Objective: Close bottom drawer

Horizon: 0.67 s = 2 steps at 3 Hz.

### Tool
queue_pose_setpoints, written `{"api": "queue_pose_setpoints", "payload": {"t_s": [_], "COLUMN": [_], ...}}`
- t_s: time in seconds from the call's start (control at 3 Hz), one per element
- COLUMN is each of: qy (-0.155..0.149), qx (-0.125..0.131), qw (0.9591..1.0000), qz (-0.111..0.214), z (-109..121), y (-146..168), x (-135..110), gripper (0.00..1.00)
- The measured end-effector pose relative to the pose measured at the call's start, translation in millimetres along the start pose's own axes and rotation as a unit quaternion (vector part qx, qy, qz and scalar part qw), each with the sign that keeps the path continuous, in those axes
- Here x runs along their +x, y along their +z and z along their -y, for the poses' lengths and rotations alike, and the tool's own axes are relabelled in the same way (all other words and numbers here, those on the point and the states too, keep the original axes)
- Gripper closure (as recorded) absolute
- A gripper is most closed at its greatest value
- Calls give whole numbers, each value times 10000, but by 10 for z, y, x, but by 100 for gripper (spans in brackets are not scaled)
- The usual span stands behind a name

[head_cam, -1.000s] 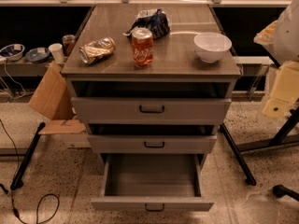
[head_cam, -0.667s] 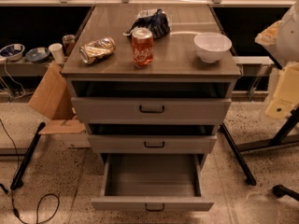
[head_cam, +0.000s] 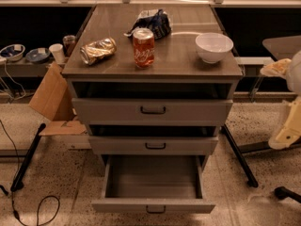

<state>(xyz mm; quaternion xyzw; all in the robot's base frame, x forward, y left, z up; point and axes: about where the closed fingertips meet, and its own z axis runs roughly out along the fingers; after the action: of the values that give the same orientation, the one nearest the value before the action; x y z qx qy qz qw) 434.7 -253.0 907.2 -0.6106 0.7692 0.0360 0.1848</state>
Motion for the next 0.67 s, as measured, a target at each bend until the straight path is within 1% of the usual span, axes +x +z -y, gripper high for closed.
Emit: {"api": "queue_pose_setpoints", "payload": {"t_s": [0.33,0.67], "qy": [326,892], "qx": [-154,-196], "qw": [9983,9923], "qz": [464,839], "z": [-51,-126], "y": [528,1082], "x": [575,1165], "gripper": [0,0]}}
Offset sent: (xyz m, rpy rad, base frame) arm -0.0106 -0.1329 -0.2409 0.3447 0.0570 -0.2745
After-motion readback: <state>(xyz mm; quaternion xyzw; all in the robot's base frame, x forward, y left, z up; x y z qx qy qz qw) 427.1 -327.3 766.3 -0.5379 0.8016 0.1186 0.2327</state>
